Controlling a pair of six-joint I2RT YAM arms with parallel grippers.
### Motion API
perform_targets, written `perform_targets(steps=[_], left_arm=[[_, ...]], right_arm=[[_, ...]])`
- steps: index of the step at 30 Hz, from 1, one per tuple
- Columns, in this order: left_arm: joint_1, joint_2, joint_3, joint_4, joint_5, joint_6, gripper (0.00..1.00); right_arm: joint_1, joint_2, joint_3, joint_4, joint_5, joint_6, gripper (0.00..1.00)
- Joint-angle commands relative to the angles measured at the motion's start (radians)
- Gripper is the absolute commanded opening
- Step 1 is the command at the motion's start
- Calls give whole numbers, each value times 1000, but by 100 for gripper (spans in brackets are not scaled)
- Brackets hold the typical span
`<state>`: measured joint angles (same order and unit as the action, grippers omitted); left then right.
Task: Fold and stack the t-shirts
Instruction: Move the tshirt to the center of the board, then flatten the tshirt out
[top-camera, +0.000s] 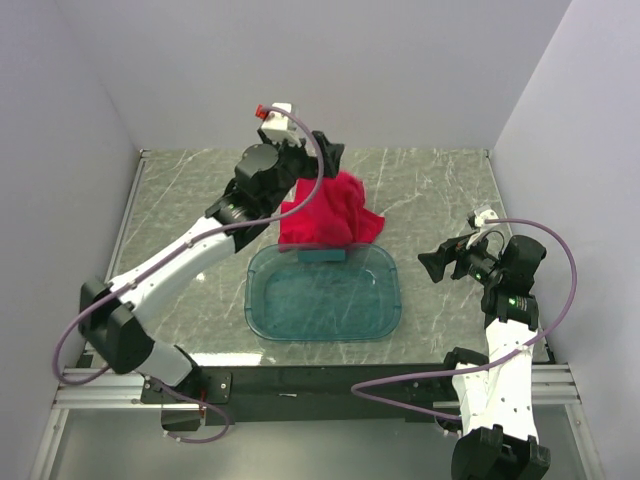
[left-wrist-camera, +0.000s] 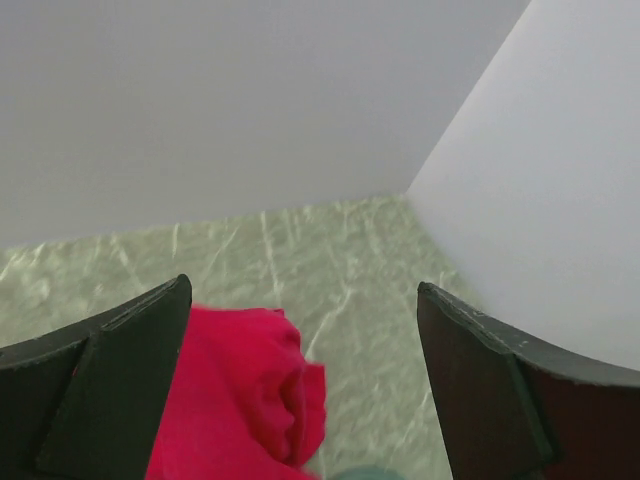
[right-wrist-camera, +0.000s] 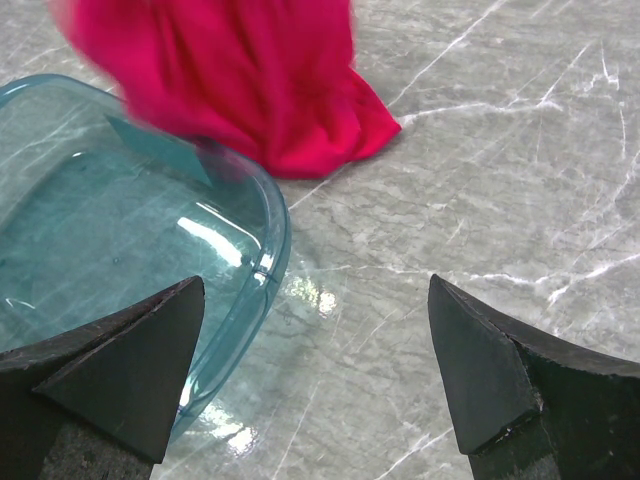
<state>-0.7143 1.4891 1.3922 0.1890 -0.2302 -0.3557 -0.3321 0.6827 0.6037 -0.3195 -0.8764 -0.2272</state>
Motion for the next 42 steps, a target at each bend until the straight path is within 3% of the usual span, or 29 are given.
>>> perform_targets(steps=[1,7,10,12,14,16,18,21,22,33,36,42], left_arm=[[7,-137,-70,-137,12,20,99],[56,-346,-352,-232,89,-34,99],[79,-357,-433,-298,300,18,99],[78,-313,-449,-353,524,142,96],[70,-270,-424,-455,645,292,93],[53,-205,-366,-520,608,409,94],[42,-152,-346,-530,431,542,95],[44,-80,-340,-520,251,725,98],[47,-61,-334,-523,233,725,98],[121,130,-251,-574,367,962,86],[125,198,-199,-661,422,1006,77],[124,200,-249,-597,445,1020,63]], right_arm=[[-5,-6,13,11,-1,-14,98],[-5,-11,8,14,-13,-12,98],[-5,-9,7,16,-19,-9,98],[-5,-5,7,17,-24,-9,98],[-5,-2,5,17,-24,-9,98],[-7,0,4,14,-21,-11,98],[-5,-3,5,13,-13,-12,98],[-7,-9,2,11,-6,-17,98],[-8,-11,1,11,-6,-18,98],[-8,-3,5,8,-21,-15,98],[-8,-8,5,11,-19,-15,98],[-8,-5,8,10,-22,-15,98]])
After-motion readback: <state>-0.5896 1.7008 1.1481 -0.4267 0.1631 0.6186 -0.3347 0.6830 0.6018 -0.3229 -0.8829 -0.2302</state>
